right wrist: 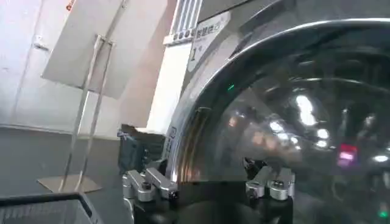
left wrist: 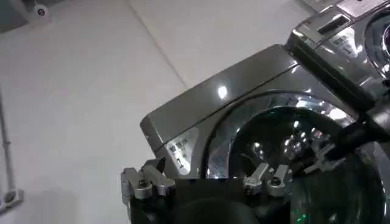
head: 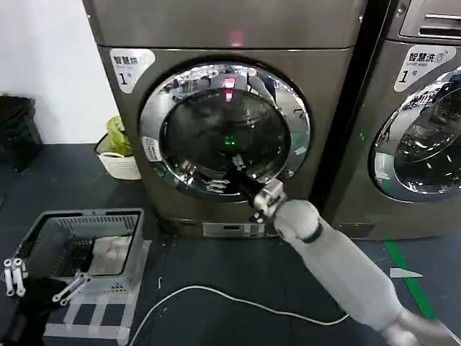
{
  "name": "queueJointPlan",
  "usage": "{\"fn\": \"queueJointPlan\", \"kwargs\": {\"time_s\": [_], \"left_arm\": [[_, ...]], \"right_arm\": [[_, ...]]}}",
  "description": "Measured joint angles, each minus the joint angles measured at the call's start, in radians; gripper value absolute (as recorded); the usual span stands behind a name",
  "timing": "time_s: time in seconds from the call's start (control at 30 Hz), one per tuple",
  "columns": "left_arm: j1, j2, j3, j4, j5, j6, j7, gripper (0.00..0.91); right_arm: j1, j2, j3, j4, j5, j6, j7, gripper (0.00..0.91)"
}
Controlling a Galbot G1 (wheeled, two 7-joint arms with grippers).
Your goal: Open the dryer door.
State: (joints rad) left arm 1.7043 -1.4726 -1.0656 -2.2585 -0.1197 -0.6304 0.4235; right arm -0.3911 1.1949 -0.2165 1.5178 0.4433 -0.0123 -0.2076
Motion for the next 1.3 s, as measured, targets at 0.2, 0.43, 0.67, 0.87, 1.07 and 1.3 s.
{"fn": "queueJointPlan", "kwargs": {"time_s": [0.2, 0.43, 0.67, 0.87, 1.07, 1.3], "left_arm": [[0.003, -0.004, 0.000, -0.003, 0.001, -0.004, 0.000, 0.907], [0.008, -0.013, 0.000, -0.008, 0.007, -0.011, 0.000, 0.907], [0.013, -0.019, 0.000, -0.010, 0.014, -0.020, 0.000, 0.907], [0.022, -0.023, 0.000, -0.016, 0.018, -0.026, 0.000, 0.907], [0.026, -0.028, 0.000, -0.019, 0.020, -0.030, -0.001, 0.907], [0.038, -0.028, -0.001, -0.021, 0.021, -0.038, -0.001, 0.907]], "right_arm": [[0.037, 0.066, -0.025, -0.081, -0.020, 0.018, -0.001, 0.907], [0.067, 0.142, -0.034, -0.168, -0.052, 0.023, 0.025, 0.907], [0.091, 0.207, -0.036, -0.249, -0.081, 0.037, 0.026, 0.907], [0.110, 0.259, -0.028, -0.319, -0.104, 0.054, 0.021, 0.907], [0.135, 0.308, -0.030, -0.387, -0.109, 0.075, -0.006, 0.907], [0.169, 0.350, -0.037, -0.463, -0.104, 0.119, -0.058, 0.907]]}}
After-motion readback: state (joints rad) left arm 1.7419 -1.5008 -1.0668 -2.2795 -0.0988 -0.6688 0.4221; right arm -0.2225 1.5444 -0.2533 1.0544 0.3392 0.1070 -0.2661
